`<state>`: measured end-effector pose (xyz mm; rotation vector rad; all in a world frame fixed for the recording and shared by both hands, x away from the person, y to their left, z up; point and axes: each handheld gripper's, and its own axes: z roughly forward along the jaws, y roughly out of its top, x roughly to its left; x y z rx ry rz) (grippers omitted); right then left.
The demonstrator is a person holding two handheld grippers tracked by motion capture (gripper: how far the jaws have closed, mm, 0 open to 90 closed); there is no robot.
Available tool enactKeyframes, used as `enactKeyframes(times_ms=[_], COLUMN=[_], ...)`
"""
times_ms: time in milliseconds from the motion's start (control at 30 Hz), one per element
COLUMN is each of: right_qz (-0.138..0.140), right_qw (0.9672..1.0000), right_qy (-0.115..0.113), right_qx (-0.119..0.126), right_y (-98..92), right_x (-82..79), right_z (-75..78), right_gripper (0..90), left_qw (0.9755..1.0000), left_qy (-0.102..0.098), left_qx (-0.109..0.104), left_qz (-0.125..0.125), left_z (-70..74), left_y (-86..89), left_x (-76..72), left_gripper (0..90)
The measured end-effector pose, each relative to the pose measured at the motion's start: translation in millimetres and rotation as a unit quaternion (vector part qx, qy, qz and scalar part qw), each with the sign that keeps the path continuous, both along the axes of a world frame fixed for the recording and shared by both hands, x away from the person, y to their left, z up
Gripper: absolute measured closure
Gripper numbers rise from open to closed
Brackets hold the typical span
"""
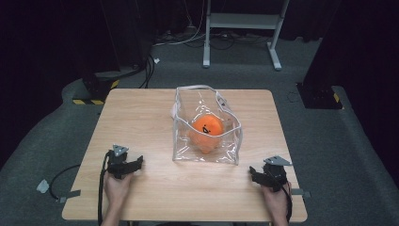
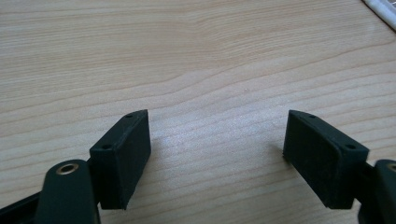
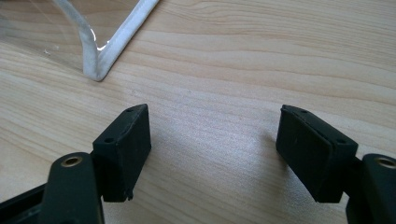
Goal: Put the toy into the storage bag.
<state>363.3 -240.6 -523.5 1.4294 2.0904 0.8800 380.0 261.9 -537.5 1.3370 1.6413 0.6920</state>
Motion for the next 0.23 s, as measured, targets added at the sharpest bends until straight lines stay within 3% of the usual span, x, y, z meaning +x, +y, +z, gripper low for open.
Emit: enactKeyframes(times_ms=[233], right_qz=[0.0], right_qw=[1.0], right_qy=[0.0], right_qx=[0.0], right_y=[0.0], right_x=[0.1], right_z=[0.0], right_gripper=[26.0], left_qw=[1.0], left_qy=[-0.001], left_qx=[-0.001], left_qz=[0.001], left_z=[-0.1], left_y=[-0.2], left_x=[0.0], left_gripper=[22.7])
